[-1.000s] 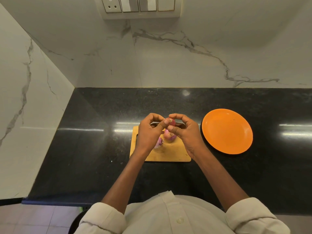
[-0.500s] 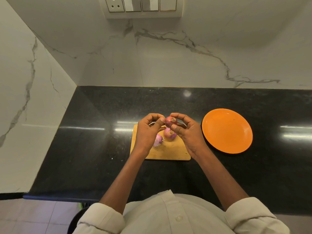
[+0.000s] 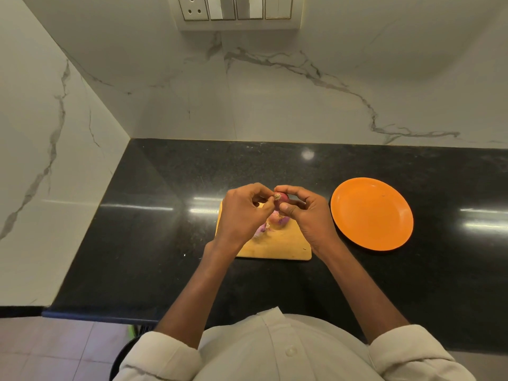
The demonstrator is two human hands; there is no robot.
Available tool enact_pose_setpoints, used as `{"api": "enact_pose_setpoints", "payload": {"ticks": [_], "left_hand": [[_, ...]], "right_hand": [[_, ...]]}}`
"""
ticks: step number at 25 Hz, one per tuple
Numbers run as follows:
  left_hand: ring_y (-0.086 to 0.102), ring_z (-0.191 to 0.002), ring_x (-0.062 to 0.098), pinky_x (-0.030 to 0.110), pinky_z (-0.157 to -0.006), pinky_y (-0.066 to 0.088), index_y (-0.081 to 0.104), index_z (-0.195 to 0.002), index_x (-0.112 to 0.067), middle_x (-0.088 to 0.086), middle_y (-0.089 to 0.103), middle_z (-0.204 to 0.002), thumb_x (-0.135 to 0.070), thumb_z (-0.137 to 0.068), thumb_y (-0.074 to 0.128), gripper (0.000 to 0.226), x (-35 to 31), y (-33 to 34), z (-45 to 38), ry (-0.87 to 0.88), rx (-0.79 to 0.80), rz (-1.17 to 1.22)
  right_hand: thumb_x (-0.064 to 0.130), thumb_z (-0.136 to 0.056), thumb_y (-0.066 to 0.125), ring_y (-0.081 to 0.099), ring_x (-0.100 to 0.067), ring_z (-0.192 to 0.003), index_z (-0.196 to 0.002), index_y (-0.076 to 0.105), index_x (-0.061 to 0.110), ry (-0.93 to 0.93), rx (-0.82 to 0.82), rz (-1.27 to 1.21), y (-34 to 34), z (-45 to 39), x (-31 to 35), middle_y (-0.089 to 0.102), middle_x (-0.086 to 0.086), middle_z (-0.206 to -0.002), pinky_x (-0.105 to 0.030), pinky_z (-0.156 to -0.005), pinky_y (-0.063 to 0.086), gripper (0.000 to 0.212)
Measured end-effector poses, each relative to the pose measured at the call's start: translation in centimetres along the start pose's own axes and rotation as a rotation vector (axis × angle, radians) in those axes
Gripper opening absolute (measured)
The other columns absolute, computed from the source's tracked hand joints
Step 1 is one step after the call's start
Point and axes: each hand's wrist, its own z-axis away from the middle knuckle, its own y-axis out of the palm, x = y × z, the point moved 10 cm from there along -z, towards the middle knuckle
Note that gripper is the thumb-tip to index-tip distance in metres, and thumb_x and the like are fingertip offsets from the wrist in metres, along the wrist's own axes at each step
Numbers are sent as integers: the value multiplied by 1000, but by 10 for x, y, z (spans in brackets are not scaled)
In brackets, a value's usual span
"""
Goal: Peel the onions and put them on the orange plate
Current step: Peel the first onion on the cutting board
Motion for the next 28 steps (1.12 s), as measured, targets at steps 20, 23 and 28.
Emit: {"api": "enact_pose_setpoints", "payload": {"ticks": [20,23,28], "left_hand": [[69,-83,12,32,-73,62,76,-92,-17,-4,72,-89,-16,-89,82,7,-35,-15,0,107,-104,-189],[72,-84,10,24,-78,61,79,-94,-15,-5,76,-91,-11,-89,81,7,-24,-14,-1,38,-79,-16],[75,-89,15,32,-83,63,79,-102,-13,-3,78,-93,-12,-95,77,7,2,-6,1,-68,1,182]], "right_hand": [[-9,-91,70,69,-12,-120,-124,77,18,-198,65,136,4,-3,26,78,8,-120,-31,-99,59,43],[-9,-93,68,67,-15,-125,-127,75,15,-184,73,72,2,-2,22,75,3,-127,-36,-103,57,43],[-7,-90,74,70,-16,-120,-124,76,18,-106,83,14,3,-1,14,73,-1,-128,-38,-102,59,41]]}}
